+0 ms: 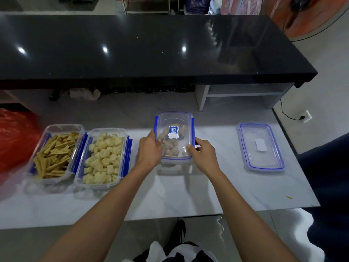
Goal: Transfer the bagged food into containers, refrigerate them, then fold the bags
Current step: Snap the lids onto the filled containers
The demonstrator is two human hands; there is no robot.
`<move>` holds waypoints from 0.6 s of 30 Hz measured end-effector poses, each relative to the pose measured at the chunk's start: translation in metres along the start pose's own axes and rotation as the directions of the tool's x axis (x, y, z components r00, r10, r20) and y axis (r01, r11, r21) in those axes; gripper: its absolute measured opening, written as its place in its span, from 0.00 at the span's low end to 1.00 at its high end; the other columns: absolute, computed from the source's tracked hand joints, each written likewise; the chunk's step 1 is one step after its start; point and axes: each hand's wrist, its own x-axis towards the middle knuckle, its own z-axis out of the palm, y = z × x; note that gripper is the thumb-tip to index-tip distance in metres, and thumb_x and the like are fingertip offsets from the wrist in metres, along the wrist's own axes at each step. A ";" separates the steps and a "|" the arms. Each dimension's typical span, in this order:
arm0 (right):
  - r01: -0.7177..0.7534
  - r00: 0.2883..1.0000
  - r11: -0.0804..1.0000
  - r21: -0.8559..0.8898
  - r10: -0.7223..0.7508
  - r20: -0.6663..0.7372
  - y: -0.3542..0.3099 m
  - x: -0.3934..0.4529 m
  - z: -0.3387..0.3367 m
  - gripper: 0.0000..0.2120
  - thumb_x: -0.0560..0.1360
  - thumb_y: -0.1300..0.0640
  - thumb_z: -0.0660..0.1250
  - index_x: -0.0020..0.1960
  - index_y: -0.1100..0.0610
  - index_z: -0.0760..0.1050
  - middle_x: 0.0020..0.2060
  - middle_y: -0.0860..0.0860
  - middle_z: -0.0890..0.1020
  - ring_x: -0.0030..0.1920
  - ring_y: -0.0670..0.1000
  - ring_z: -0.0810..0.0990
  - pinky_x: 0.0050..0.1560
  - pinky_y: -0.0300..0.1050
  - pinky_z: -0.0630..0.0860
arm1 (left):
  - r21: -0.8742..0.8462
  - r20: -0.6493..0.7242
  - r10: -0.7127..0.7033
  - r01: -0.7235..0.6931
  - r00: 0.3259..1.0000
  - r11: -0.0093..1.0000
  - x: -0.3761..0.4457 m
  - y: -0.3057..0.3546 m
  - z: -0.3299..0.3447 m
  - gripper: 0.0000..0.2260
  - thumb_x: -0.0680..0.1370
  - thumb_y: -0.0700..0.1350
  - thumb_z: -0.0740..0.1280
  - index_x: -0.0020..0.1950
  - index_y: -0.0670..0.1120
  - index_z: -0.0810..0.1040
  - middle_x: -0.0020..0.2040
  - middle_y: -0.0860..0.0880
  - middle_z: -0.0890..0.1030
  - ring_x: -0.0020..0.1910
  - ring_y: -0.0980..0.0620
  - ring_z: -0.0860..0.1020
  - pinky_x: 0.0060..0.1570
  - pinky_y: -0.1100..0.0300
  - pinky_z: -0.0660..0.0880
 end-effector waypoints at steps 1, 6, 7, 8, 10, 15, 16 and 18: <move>-0.008 1.000 1.000 0.001 0.008 0.009 0.004 0.002 -0.007 0.16 0.78 0.50 0.67 0.65 0.51 0.78 0.58 0.50 0.80 0.48 0.47 0.81 0.47 0.38 0.77 | 0.057 -0.002 0.066 -0.066 0.998 0.996 0.001 0.002 0.003 0.13 0.80 0.40 0.59 0.63 0.46 0.75 0.52 0.43 0.80 0.49 0.40 0.79 0.43 0.48 0.78; -0.012 0.980 0.998 -0.061 -0.001 -0.200 0.040 0.006 -0.077 0.19 0.80 0.50 0.67 0.69 0.56 0.76 0.62 0.53 0.80 0.56 0.51 0.80 0.56 0.40 0.72 | 0.340 0.095 0.237 -0.255 0.967 0.905 -0.007 0.032 0.028 0.20 0.81 0.42 0.64 0.74 0.51 0.70 0.79 0.45 0.62 0.80 0.41 0.56 0.75 0.41 0.60; -0.032 0.968 0.997 -0.074 0.013 -0.249 0.051 0.006 -0.095 0.19 0.80 0.52 0.67 0.68 0.57 0.76 0.63 0.54 0.79 0.59 0.52 0.79 0.58 0.41 0.72 | 0.362 0.118 0.289 -0.312 0.950 0.879 -0.010 0.042 0.037 0.21 0.81 0.43 0.65 0.75 0.50 0.69 0.80 0.45 0.61 0.80 0.42 0.55 0.76 0.42 0.58; -0.055 0.955 0.994 -0.093 0.025 -0.297 0.062 0.005 -0.114 0.18 0.80 0.54 0.67 0.68 0.58 0.76 0.64 0.54 0.79 0.61 0.54 0.79 0.61 0.44 0.72 | 0.353 0.145 0.357 -0.386 0.923 0.853 -0.014 0.054 0.047 0.21 0.81 0.43 0.65 0.74 0.48 0.70 0.80 0.45 0.63 0.80 0.42 0.57 0.76 0.42 0.59; -0.110 0.919 0.982 -0.152 0.042 -0.391 0.086 0.003 -0.147 0.19 0.79 0.57 0.67 0.68 0.59 0.76 0.65 0.56 0.78 0.64 0.57 0.77 0.66 0.51 0.73 | 0.261 0.204 0.529 -0.567 0.823 0.781 -0.021 0.079 0.071 0.18 0.79 0.43 0.66 0.70 0.45 0.75 0.74 0.43 0.72 0.75 0.39 0.67 0.71 0.40 0.66; -0.277 0.861 0.923 -0.267 0.115 -0.495 0.129 -0.013 -0.203 0.16 0.78 0.62 0.66 0.65 0.63 0.76 0.64 0.59 0.78 0.65 0.63 0.73 0.64 0.52 0.71 | 0.092 0.534 0.636 -0.786 0.557 0.611 -0.048 0.144 0.138 0.20 0.81 0.47 0.64 0.74 0.49 0.72 0.75 0.48 0.71 0.74 0.46 0.67 0.68 0.48 0.66; -0.305 0.861 0.907 -0.290 0.133 -0.491 0.134 -0.015 -0.207 0.13 0.78 0.62 0.65 0.62 0.64 0.76 0.61 0.60 0.78 0.63 0.64 0.74 0.61 0.53 0.74 | 0.096 0.579 0.631 -0.812 0.515 0.575 -0.053 0.153 0.150 0.21 0.81 0.47 0.63 0.75 0.49 0.71 0.76 0.48 0.70 0.75 0.46 0.65 0.69 0.49 0.65; -0.355 0.866 0.871 -0.339 0.170 -0.471 0.142 -0.018 -0.212 0.12 0.79 0.62 0.64 0.61 0.64 0.75 0.58 0.60 0.78 0.61 0.63 0.74 0.59 0.55 0.76 | 0.142 0.662 0.602 -0.864 0.445 0.482 -0.060 0.162 0.169 0.22 0.82 0.47 0.62 0.76 0.48 0.68 0.78 0.47 0.66 0.77 0.45 0.62 0.70 0.49 0.64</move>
